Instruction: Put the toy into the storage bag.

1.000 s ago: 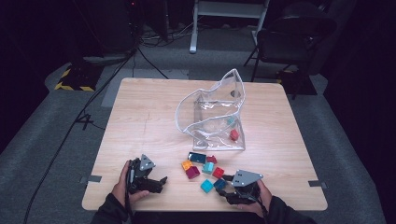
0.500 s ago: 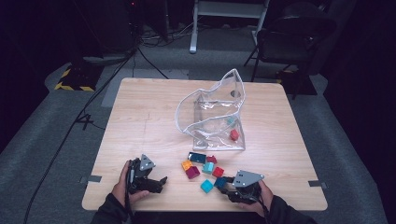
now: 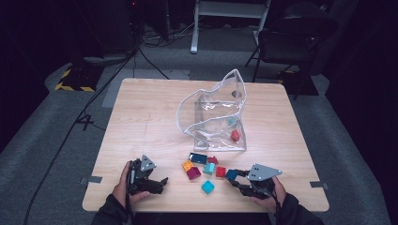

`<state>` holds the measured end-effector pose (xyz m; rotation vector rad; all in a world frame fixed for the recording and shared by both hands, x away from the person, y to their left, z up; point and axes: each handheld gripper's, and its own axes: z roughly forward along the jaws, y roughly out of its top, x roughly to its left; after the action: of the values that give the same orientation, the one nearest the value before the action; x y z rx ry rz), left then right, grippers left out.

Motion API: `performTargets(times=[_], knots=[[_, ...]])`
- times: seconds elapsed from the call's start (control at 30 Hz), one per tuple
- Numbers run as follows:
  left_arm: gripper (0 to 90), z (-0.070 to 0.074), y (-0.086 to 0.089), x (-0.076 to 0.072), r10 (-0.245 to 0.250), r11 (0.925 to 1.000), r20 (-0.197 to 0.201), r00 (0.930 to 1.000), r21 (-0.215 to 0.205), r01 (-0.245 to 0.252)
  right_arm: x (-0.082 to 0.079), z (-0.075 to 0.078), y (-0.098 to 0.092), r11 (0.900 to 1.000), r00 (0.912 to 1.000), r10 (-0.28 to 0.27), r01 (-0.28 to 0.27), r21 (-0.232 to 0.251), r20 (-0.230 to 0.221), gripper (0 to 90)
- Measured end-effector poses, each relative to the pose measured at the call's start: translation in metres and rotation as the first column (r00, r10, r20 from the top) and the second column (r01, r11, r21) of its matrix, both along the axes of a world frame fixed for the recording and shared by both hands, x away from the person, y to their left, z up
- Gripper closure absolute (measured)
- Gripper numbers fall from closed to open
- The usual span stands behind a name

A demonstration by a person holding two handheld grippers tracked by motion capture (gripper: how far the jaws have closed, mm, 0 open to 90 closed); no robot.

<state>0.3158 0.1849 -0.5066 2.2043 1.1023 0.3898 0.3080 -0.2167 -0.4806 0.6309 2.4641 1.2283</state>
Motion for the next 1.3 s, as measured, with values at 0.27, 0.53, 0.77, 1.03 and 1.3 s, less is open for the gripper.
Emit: performTargets(times=[0.27, 0.53, 0.77, 1.03, 1.3], knots=[[0.6, 0.000, 0.000, 0.000, 0.000, 1.0000, 0.000, 1.0000, 0.000, 0.000, 0.010, 0.011, -0.017, 0.998, 0.9985, -0.052, 0.051, 0.041, 0.020, 58.9], [0.5, 0.000, 0.000, 0.000, 0.000, 1.0000, 0.000, 1.0000, 0.000, 0.000, 0.016, 0.022, -0.028, 0.993, 0.9950, -0.092, 0.088, 0.073, 0.040, 59.0], [0.5, 0.000, 0.000, 0.000, 0.000, 1.0000, 0.000, 1.0000, 0.000, 0.000, 0.020, 0.037, -0.032, 0.990, 0.9905, -0.115, 0.108, 0.086, 0.075, 59.0], [0.5, 0.000, 0.000, 0.000, 0.000, 1.0000, 0.000, 1.0000, -0.001, 0.000, 0.025, 0.057, -0.039, 0.988, 0.9878, -0.116, 0.105, 0.112, 0.103, 59.0], [0.6, 0.000, 0.000, 0.000, 0.000, 1.0000, 0.000, 1.0000, 0.000, 0.000, 0.034, 0.089, -0.040, 0.987, 0.9780, -0.123, 0.102, 0.125, 0.169, 59.0]])
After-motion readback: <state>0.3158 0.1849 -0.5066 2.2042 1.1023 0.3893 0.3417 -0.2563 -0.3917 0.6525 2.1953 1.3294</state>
